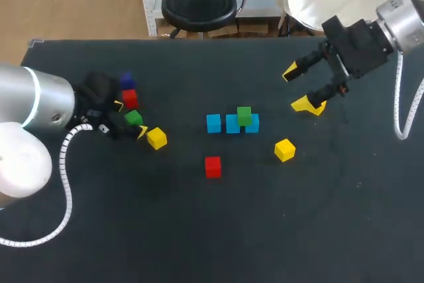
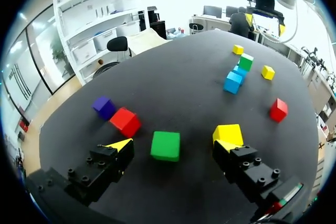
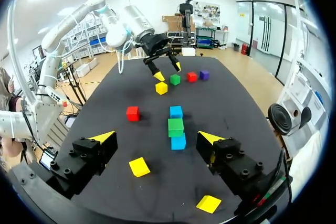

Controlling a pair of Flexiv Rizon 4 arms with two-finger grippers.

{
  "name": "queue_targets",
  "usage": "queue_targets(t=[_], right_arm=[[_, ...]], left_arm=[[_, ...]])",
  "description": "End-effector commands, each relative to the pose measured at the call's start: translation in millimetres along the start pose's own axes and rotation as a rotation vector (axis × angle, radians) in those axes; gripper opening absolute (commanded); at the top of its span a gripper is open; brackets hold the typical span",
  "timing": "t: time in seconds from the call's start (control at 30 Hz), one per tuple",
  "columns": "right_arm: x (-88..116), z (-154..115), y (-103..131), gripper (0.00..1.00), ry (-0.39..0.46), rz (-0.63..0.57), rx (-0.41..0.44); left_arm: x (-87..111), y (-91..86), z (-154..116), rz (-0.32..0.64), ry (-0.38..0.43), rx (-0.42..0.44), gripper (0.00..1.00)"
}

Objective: Place the blue cubes, place green cubes on the blue cubes, place the yellow cubes on the green cubes, then place the red cubes on the yellow cubes, and place purple cube on the red cubes.

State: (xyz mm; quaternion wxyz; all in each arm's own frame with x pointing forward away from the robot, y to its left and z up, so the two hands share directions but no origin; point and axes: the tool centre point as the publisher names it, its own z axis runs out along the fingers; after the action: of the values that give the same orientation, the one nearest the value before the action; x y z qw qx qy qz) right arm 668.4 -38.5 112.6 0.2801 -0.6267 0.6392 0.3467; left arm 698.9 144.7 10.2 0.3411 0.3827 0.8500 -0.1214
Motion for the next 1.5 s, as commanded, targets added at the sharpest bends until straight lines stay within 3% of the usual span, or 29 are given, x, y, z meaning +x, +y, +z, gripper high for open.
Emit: queue_targets(t=[0.03, 0.47, 0.67, 0.87, 0.97, 1.0, 1.07, 1.27, 1.33, 1.4, 1.5], right_arm=[[0, 0, 1, 1.00, 0.000, 0.000, 0.003], [0, 0, 1, 1.00, 0.000, 0.000, 0.003], [0, 0, 1, 1.00, 0.000, 0.000, 0.003], [0, 0, 1, 1.00, 0.000, 0.000, 0.003], [0, 0, 1, 1.00, 0.000, 0.000, 0.003], [0, 0, 1, 1.00, 0.000, 0.000, 0.003], [0, 0, 1, 1.00, 0.000, 0.000, 0.003], [0, 0, 1, 1.00, 0.000, 0.000, 0.003], [0, 0, 1, 1.00, 0.000, 0.000, 0.003], [0, 0, 1, 1.00, 0.000, 0.000, 0.003], [0, 0, 1, 1.00, 0.000, 0.000, 0.003]], left_arm=[[3.9, 1.9, -5, -0.002, 0.010, -0.016, 1.00], [7.5, 13.6, 14, 0.005, 0.029, -0.031, 1.00], [9.6, 24.2, 26, -0.023, 0.038, 0.011, 1.00], [7.4, 31.2, 27, -0.011, 0.031, 0.022, 0.89], [6.7, 32.9, 29, -0.002, 0.033, 0.032, 0.81], [6.7, 33.2, 30, 0.001, 0.033, 0.035, 0.65], [6.8, 33.8, 31, 0.005, 0.032, 0.040, 0.51], [7.1, 36.5, 33, 0.016, 0.028, 0.041, 0.43], [6.0, 37.0, 32, 0.019, 0.025, 0.037, 0.32], [4.2, 36.5, 29, 0.028, 0.017, 0.033, 0.10], [1.6, 34.7, 21, 0.048, 0.002, 0.032, 0.01]])
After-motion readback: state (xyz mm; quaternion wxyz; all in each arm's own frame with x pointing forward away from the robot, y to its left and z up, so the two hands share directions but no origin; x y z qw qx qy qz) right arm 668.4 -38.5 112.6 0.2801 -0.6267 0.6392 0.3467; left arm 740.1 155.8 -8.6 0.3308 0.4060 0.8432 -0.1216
